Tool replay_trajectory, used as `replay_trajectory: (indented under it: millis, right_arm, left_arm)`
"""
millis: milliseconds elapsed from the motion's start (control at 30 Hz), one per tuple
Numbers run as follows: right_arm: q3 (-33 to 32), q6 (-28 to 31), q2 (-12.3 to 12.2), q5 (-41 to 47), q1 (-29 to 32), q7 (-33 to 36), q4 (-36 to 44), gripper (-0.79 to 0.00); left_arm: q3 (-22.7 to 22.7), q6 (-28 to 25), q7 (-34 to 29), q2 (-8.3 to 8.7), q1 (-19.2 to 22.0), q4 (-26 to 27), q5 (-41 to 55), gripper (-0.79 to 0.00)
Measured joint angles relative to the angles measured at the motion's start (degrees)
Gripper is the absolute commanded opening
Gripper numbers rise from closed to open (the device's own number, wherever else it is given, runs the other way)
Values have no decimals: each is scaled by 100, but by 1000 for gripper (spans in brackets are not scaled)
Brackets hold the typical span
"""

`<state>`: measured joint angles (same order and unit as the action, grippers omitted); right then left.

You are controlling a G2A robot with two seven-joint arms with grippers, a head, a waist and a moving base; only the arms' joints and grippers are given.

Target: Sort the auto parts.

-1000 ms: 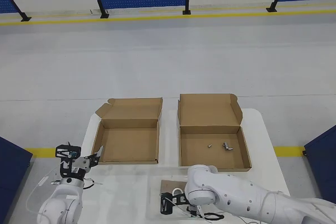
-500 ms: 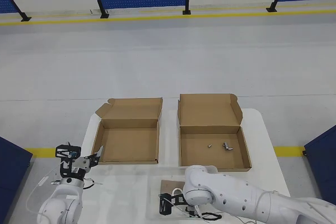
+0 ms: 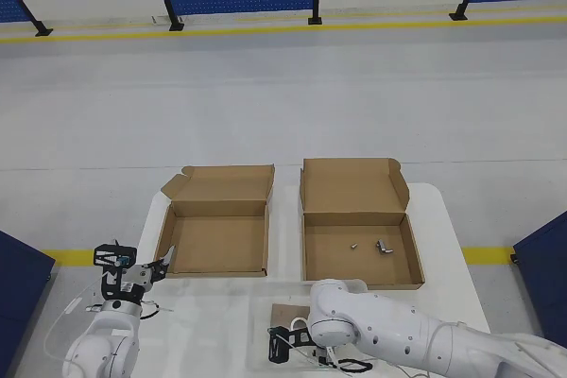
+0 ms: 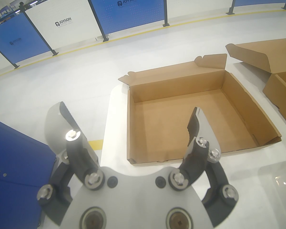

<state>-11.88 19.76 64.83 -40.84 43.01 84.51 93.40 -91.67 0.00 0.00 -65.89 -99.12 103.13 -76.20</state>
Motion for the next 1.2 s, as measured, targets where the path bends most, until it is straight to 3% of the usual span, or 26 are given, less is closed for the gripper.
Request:
replay_trajectory:
  millis: [300,333,367,667,900,1200]
  right_arm:
    - [8,50,31,35,17,-50,-101,-606]
    - [7,58,35,45,18,-58,-116,-659]
    - [4,63,38,49,18,-62,-127,-785]
    - [-191,-140,-3,57,-76,140,89,-785]
    - [-533,-352,-271,208,-327,352,834,-785]
    - [-528,-348,-276,212,-329,349,835,-785]
  left_arm:
    - [0,0,0,0,0,0,0,0]
    - [0,0,0,0,0,0,0,0]
    - [0,0,0,0,0,0,0,0]
    - [0,0,0,0,0,0,0,0]
    - [0,0,0,0,0,0,0,0]
    - [0,0,0,0,0,0,0,0]
